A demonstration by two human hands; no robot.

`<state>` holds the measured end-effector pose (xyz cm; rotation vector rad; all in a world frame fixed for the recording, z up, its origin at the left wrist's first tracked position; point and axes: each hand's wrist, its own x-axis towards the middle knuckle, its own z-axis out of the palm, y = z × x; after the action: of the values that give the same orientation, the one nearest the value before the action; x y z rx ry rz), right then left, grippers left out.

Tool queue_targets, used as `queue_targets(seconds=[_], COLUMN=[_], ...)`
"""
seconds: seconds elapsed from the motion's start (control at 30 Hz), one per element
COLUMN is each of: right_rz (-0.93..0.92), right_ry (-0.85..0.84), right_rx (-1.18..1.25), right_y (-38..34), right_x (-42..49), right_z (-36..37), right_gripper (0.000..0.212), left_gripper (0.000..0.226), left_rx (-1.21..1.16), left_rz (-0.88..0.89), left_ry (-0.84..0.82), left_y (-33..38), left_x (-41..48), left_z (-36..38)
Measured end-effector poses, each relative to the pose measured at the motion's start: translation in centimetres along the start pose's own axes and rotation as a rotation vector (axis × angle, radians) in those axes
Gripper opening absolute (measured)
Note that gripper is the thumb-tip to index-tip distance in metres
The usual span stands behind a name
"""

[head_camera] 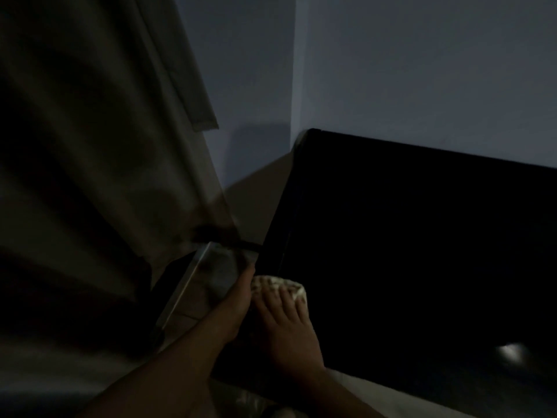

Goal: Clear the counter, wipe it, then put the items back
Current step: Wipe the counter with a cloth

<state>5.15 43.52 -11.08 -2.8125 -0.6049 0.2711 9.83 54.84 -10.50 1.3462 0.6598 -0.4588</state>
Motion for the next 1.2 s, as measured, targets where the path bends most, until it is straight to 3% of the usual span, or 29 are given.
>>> queue_targets(seconds=[0.03,0.1,0.2,0.3,0.47,0.57,0.73,0.87,0.97,1.03,1.1,1.2], right_rz=[0.048,0.049,0.097,0.146,0.474,0.512,0.232,0.351,0.604,0.704,0.573,0.313], right_ry=[-0.127,-0.052,-0.065,-0.053,0.068,0.075,-0.098,0.016,0.057,0.064,0.115,-0.035], right_rx=[-0.040,-0.071,-0.091,-0.160,-0.090,-0.038,-0.064,-0.058,-0.061,-0.052,-0.075,-0.077], right_y=[-0.2,0.9,2.7,6.5,14.7,14.2,13.9,20.6,24.0,23.6,21.4,19.8], right_x=[-0.5,-1.1,-2.2,-4.7,-9.9,-11.0,-13.1,-16.7,-19.4,-19.4,-18.6,-18.5], right_z=[-0.2,-0.1,-0.3,-0.2,-3.3,-3.1,-2.4,-4.6,-5.2,-5.0,-3.8,-2.3], right_gripper=[0.059,0.060,0.057,0.055,0.068,0.073,0.064,0.094,0.064,0.060,0.057,0.055], left_gripper=[0.055,0.048,0.050,0.053,0.056,0.058,0.061,0.067,0.071,0.074,0.077,0.084], left_rx=[-0.039,-0.022,0.419,1.033,1.493,1.563,1.688,1.724,1.726,1.701,1.672,1.668], left_rz=[-0.005,0.034,0.211,0.342,0.490,0.471,0.422,0.375,0.355,0.336,0.315,0.273], left_ry=[0.038,0.132,0.207,0.218,0.077,-0.021,-0.047,-0.068,-0.056,-0.058,-0.056,-0.056], left_y=[0.0,0.0,-1.0,-2.2,-3.1,-3.5,-5.1,-6.4,-7.0,-7.3,-7.5,-7.0], left_x=[0.1,0.2,0.1,-1.4,-5.0,-5.9,-7.1,-8.2,-9.0,-9.2,-9.2,-8.8], left_z=[0.3,0.9,1.9,3.1,6.8,9.1,12.7,15.3,17.4,18.6,19.6,20.6])
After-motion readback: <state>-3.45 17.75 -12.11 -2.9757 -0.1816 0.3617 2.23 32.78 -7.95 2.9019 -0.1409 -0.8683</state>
